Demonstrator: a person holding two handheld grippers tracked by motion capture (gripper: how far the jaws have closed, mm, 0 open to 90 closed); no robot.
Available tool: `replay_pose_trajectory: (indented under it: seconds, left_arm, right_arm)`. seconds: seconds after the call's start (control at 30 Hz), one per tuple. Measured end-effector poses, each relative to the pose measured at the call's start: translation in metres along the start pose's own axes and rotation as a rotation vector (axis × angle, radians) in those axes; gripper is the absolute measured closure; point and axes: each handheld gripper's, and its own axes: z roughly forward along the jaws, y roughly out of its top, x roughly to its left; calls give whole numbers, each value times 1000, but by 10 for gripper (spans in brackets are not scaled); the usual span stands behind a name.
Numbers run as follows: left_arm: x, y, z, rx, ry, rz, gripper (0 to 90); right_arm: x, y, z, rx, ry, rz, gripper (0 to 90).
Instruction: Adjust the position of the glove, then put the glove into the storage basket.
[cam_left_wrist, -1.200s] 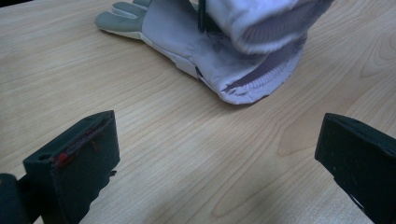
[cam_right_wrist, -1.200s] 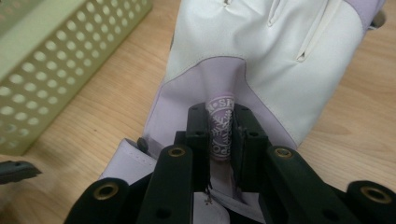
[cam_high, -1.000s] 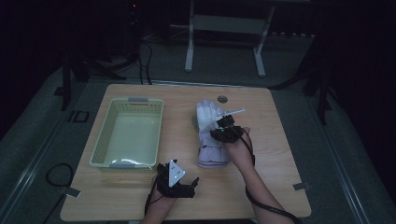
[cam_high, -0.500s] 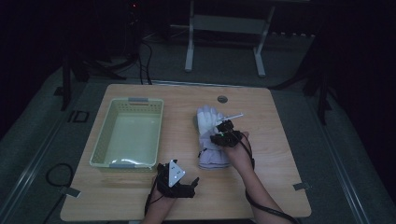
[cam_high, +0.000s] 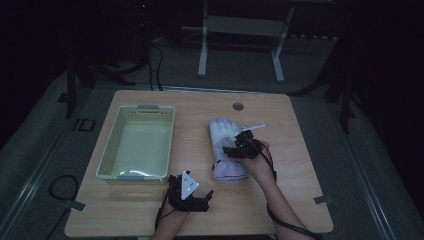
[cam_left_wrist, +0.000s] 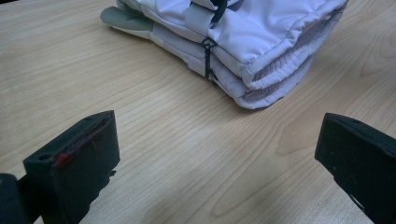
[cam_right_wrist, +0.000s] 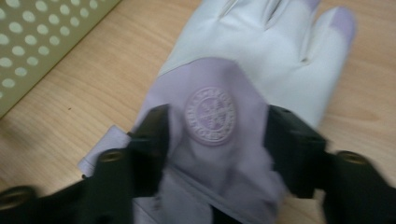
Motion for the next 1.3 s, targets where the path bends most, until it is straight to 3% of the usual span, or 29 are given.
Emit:
replay_pose_trajectory:
  seconds: [0.2, 0.37, 0.43, 0.5, 0.6, 0.67, 0.8, 0.9, 0.97, 1.07, 1.13, 1.2, 1.3]
  left_arm:
    - [1, 0, 0, -7, -30, -12, 0]
    - [1, 0, 0, -12, -30, -11, 0]
    - [1, 0, -1, -13, -29, -15, 0]
    - [2, -1, 0, -15, -32, -21, 0]
    - [3, 0, 0, -9, -35, -23, 0]
    - [3, 0, 0, -6, -38, -29, 0]
    - [3, 0, 0, -6, -52, -23, 0]
    - [2, 1, 1, 27, -50, -9, 0]
    - [1, 2, 2, 36, -51, -7, 0]
    - [1, 6, 0, 38, -102, -42, 0]
    - [-2, 11, -2, 34, -120, -31, 0]
    - [-3, 16, -4, 14, -125, -37, 35]
    - [-2, 24, -4, -25, -162, -71, 33]
  right_arm:
    - [-8, -5, -15, -56, 72, -6, 139]
    - [-16, -11, -30, -80, 69, -10, 149]
    - [-17, -13, -35, -100, 46, -46, 177]
    - [-18, -18, -40, -154, -2, -115, 181]
    - [-21, -22, -44, -188, -14, -145, 181]
    - [-24, -26, -48, -193, 2, -137, 177]
    - [-29, -33, -57, -194, -22, -111, 138]
    - [-34, -38, -63, -204, -12, -68, 124]
    - [-36, -41, -67, -220, -5, -80, 104]
    - [-36, -45, -70, -204, 7, -100, 105]
    - [-37, -48, -71, -211, 8, -100, 132]
    - [-39, -49, -73, -239, 8, -104, 167]
    - [-41, -49, -73, -236, 2, -121, 193]
